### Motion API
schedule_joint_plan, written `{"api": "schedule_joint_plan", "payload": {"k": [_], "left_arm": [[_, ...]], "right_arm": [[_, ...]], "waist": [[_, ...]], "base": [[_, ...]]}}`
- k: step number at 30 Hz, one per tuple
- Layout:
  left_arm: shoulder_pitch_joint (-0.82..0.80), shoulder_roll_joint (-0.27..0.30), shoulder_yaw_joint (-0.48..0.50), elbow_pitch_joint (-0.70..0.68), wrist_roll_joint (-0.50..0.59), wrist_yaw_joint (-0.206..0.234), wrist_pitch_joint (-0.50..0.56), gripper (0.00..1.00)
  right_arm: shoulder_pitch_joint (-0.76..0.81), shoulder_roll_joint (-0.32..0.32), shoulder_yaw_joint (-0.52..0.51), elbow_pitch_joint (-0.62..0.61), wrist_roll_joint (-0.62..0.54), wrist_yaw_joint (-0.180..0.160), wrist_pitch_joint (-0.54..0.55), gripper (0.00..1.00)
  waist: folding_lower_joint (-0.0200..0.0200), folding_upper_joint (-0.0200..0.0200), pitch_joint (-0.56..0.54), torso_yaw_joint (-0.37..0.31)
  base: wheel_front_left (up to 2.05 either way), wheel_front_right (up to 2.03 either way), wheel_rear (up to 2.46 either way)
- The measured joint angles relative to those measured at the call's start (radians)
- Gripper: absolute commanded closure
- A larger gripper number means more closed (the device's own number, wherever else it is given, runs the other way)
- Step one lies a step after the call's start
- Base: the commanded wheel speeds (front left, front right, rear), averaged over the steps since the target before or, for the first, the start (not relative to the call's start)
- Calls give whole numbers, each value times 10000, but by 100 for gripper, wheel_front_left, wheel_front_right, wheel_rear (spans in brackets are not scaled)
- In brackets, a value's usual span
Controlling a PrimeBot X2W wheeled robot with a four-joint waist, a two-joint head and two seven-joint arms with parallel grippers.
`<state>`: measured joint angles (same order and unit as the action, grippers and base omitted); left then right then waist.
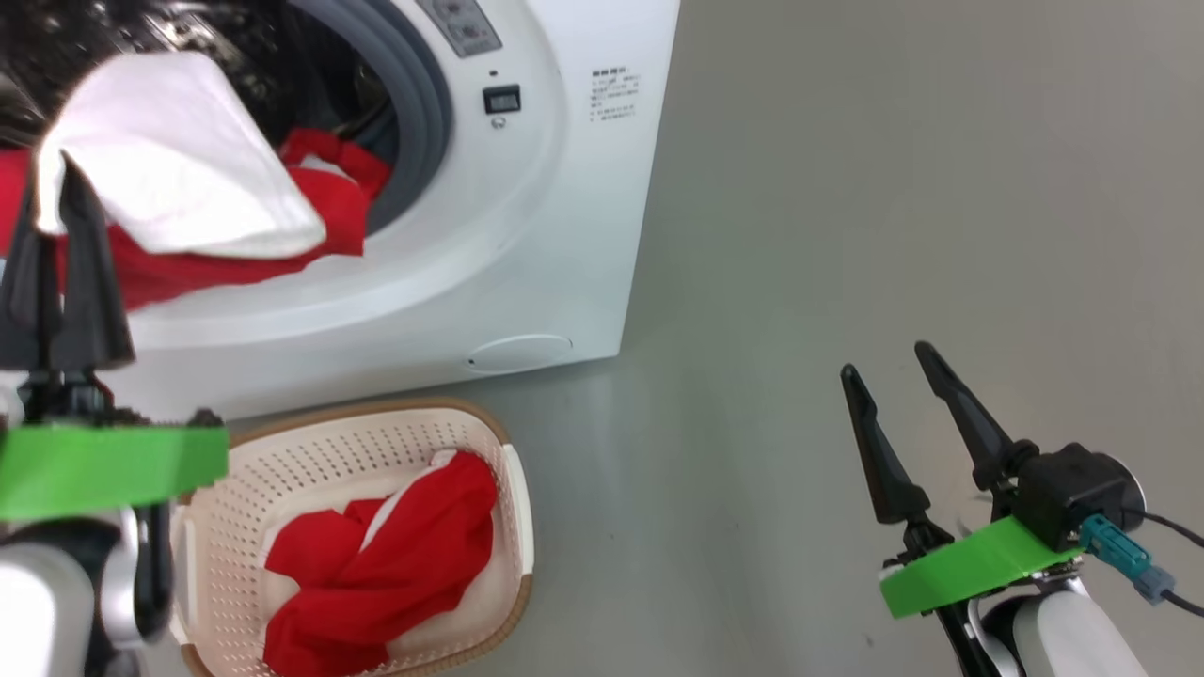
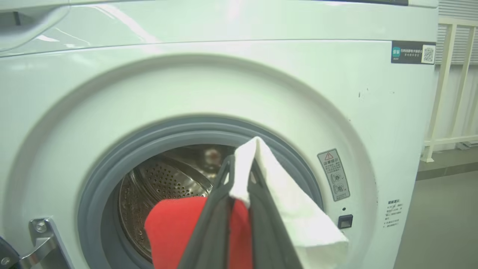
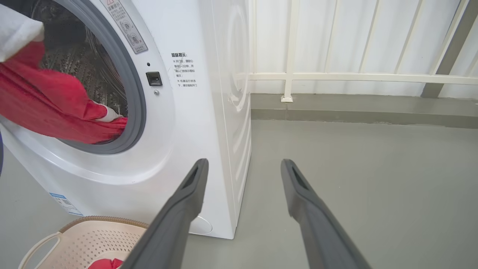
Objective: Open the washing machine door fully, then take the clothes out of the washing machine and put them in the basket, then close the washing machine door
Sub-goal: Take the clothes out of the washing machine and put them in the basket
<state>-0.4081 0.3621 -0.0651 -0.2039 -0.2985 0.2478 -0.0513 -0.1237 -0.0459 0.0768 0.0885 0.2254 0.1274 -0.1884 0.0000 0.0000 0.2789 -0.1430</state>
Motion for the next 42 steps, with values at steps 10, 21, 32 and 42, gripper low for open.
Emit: {"api": "schedule_joint_plan", "payload": {"k": [10, 21, 32, 42], "left_arm": [[948, -263, -4, -1045, -29, 140, -577, 100], [2406, -792, -90, -966, -408, 159, -1369, 100], [3068, -1450, -316, 537, -740, -123, -1904, 100], [2890, -2276, 0, 2238, -723, -855, -1983, 100]], "right_arm": [[614, 4, -104, -309, -73, 0, 326, 0], [1029, 6, -213, -525, -71, 0, 464, 0], [1034, 8, -155, -571, -65, 0, 497, 0], [981, 10, -6, -566, 29, 0, 416, 0]], "waist": [[0, 0, -767, 173], [0, 0, -1274, 358], [0, 0, -1129, 384], [0, 0, -638, 189]], "base": [[0, 0, 0], [0, 0, 0], [0, 0, 0], [0, 0, 0]]}}
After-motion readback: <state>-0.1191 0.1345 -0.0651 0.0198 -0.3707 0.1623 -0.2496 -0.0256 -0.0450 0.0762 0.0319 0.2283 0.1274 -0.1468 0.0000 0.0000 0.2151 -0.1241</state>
